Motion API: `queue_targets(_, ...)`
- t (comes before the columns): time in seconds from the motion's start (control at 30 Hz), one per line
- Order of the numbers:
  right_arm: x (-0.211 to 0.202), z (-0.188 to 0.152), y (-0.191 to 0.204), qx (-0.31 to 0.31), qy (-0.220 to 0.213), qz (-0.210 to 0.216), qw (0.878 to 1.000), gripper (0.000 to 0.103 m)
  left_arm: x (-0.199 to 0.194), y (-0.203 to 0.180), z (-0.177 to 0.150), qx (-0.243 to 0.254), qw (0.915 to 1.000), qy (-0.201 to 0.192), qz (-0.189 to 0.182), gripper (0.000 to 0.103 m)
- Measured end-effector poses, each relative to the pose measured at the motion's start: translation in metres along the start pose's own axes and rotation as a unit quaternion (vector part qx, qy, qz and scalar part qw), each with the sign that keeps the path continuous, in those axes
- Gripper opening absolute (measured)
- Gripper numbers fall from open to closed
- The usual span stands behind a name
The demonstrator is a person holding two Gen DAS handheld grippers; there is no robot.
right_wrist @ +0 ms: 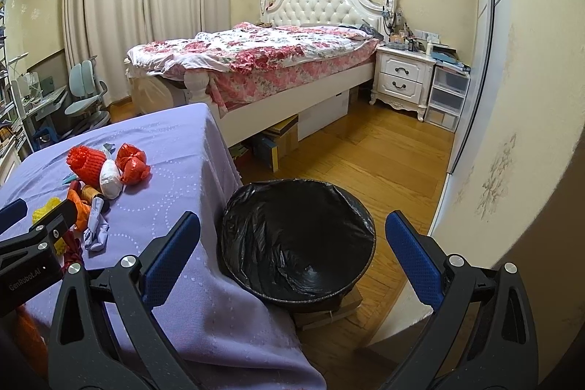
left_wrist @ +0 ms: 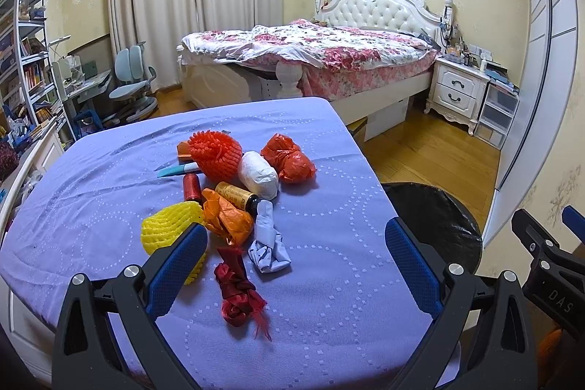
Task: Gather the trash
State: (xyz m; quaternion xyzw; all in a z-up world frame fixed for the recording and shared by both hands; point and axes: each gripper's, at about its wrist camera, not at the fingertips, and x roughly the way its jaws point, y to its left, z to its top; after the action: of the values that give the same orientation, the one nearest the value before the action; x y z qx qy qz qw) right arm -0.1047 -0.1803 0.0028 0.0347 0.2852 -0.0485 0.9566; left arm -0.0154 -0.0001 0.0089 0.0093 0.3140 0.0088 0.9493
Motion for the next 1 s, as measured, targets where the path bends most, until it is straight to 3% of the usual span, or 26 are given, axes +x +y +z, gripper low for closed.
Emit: queue_targets(1.0, 0.001, 0.002, -0.012, 0.003, 0.004, -0.003, 1.0, 0.099, 0.001, -0.001, -0.001, 0.0, 1.0, 0.001, 0.001, 0.097)
